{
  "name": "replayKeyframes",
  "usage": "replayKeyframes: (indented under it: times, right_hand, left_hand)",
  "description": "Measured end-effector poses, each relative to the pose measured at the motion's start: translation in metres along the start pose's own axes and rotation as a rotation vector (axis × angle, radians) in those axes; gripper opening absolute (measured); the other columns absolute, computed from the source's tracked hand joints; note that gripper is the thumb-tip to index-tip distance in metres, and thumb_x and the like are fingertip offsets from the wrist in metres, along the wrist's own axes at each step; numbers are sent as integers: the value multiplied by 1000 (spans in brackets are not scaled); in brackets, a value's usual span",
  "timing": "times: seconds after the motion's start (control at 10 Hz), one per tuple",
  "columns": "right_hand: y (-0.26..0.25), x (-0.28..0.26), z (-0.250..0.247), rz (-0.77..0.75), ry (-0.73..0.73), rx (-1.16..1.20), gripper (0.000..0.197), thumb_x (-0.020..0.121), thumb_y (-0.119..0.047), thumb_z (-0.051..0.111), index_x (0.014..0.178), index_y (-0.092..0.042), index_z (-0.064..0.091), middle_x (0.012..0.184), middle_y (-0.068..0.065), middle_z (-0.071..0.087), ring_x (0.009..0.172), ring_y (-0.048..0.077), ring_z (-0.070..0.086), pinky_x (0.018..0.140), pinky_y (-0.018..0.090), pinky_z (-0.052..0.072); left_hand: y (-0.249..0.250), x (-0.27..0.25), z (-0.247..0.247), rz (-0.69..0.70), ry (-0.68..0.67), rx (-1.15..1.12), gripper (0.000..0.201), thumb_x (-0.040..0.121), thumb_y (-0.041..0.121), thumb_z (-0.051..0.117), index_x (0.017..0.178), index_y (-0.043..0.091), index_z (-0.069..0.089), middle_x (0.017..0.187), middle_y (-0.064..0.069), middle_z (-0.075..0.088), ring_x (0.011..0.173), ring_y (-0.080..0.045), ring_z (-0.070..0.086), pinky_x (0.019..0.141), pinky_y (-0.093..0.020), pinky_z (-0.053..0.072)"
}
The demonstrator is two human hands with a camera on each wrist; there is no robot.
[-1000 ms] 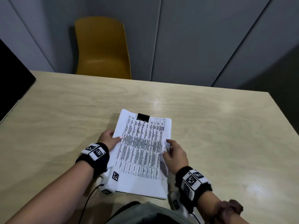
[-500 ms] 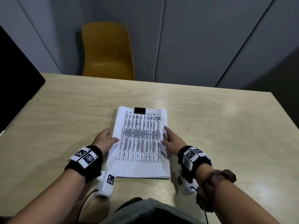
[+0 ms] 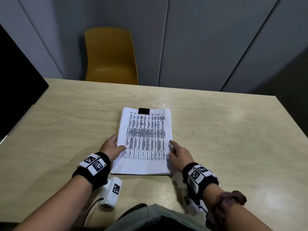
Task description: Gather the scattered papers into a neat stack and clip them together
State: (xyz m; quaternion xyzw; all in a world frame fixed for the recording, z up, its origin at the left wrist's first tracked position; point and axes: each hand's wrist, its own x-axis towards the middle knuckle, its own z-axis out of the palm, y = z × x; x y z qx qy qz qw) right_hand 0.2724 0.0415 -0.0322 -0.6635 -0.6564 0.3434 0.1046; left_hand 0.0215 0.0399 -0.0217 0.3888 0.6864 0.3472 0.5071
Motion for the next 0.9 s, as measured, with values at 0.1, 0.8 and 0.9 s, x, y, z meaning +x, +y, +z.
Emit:
replayKeyframes:
  times: [0.1,0.8,0.9]
  right_hand:
    - [3,0,-4,4,-10,17,55,90,-20,51,143,-19,35,134,15,55,121,29,52,98,28,39]
    - [33,-38,5,-86,178,254,38,83,-2,56,114,-24,64,86,-14,68,75,-10,60,71,-1,42]
    - [51,-72,10,-78,231,325,53,80,-2,59,87,-54,64,76,-27,70,72,-11,64,66,2,44]
  left_hand:
    - [5,0,1,0,10,-21,58,82,-13,54,137,2,38,119,2,49,103,-15,51,92,-28,37]
    - [-23,-31,-32,35,56,-128,53,86,-9,53,135,10,41,130,-23,52,107,-24,53,87,-28,49]
    - [-33,-69,-39,37,94,-185,42,75,-11,66,110,8,55,119,-26,60,85,-13,65,61,-8,50]
